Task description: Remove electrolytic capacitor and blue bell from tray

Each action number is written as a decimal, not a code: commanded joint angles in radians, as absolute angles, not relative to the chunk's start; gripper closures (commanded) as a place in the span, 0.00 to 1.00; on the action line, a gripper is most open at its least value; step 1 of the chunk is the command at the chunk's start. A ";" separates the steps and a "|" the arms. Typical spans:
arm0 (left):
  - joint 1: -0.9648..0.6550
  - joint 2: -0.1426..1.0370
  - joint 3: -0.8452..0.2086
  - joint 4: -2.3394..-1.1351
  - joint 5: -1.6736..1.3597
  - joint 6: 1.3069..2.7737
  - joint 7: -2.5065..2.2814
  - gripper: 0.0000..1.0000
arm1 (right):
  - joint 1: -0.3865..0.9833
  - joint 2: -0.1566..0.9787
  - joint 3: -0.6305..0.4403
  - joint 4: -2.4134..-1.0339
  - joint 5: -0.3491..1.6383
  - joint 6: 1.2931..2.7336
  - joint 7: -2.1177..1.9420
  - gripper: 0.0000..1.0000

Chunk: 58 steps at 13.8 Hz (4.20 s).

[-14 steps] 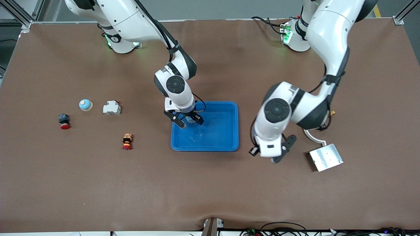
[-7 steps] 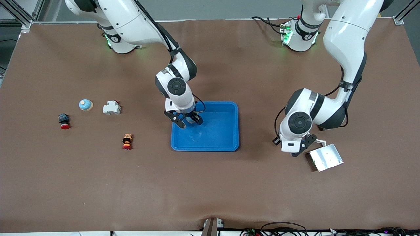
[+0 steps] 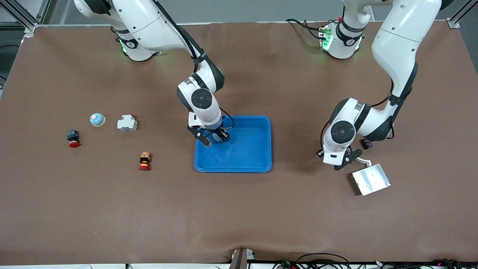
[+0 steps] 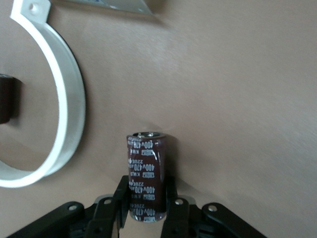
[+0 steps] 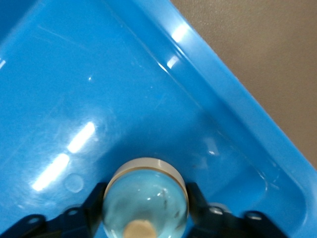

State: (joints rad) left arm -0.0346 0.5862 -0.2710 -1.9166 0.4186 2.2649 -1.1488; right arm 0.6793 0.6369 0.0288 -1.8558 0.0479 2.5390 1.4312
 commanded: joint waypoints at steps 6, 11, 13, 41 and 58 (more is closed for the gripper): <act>-0.005 0.555 -0.282 -1.916 0.443 2.278 -1.155 0.00 | 0.588 0.517 0.021 -1.779 0.044 2.249 1.239 1.00; -0.012 0.543 -0.296 -1.800 0.436 2.247 -1.152 0.00 | 0.311 0.344 0.020 -1.966 0.044 2.217 0.730 1.00; -0.015 0.543 -0.311 -1.721 0.436 2.203 -1.144 0.00 | 0.172 0.307 0.018 -2.023 0.044 2.232 0.486 1.00; 0.117 0.068 -0.264 -1.473 0.131 1.559 -0.208 0.00 | -0.134 0.500 0.021 -2.120 0.044 2.609 -0.078 1.00; 0.040 -0.095 -0.137 -1.546 0.046 1.476 -0.072 0.00 | -0.123 0.517 0.020 -2.102 0.044 2.623 -0.041 0.00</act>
